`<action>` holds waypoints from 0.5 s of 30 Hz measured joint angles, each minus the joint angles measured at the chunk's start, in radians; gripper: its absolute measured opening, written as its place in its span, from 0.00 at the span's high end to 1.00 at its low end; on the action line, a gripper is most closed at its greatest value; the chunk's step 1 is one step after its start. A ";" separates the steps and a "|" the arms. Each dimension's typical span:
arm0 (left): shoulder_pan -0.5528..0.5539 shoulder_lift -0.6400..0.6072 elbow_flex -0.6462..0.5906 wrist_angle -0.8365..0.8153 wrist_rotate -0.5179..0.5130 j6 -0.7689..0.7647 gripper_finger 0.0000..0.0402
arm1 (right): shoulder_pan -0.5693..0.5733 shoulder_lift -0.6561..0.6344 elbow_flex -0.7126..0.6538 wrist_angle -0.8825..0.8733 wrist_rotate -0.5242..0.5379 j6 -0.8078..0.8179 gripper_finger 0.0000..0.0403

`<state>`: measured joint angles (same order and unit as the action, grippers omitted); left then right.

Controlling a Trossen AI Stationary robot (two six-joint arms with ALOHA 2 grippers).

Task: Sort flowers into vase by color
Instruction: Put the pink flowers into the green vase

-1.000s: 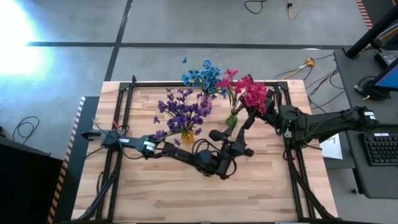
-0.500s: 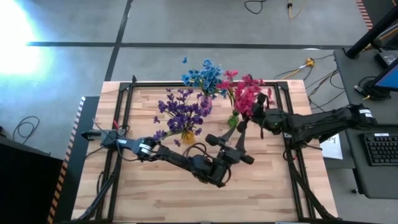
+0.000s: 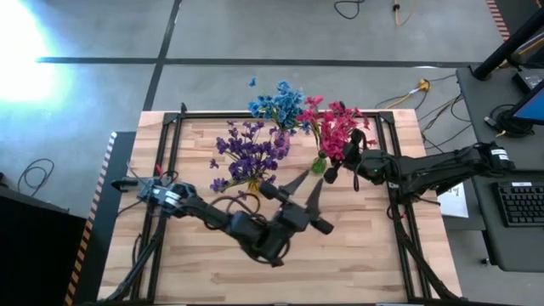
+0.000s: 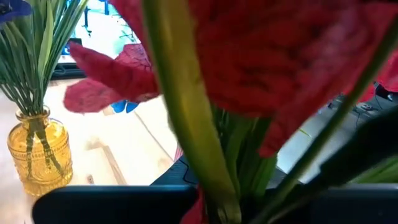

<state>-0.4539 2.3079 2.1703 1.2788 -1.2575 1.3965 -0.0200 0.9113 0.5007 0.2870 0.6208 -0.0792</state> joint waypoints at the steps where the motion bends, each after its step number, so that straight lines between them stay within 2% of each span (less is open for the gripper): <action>1: -0.006 -0.024 -0.015 -0.020 0.001 0.001 0.61 | 0.000 0.001 0.000 -0.001 0.000 0.000 0.93; 6: -0.026 -0.177 -0.167 -0.034 0.016 0.011 0.61 | 0.000 0.007 0.002 -0.004 0.001 -0.005 0.93; 15: -0.093 -0.506 -0.646 -0.041 0.010 -0.019 0.61 | 0.000 0.007 0.001 -0.006 0.009 -0.037 0.93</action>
<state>-0.5469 1.8015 1.5243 1.2376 -1.2472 1.3771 -0.0204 0.9184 0.5018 0.2810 0.6294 -0.1163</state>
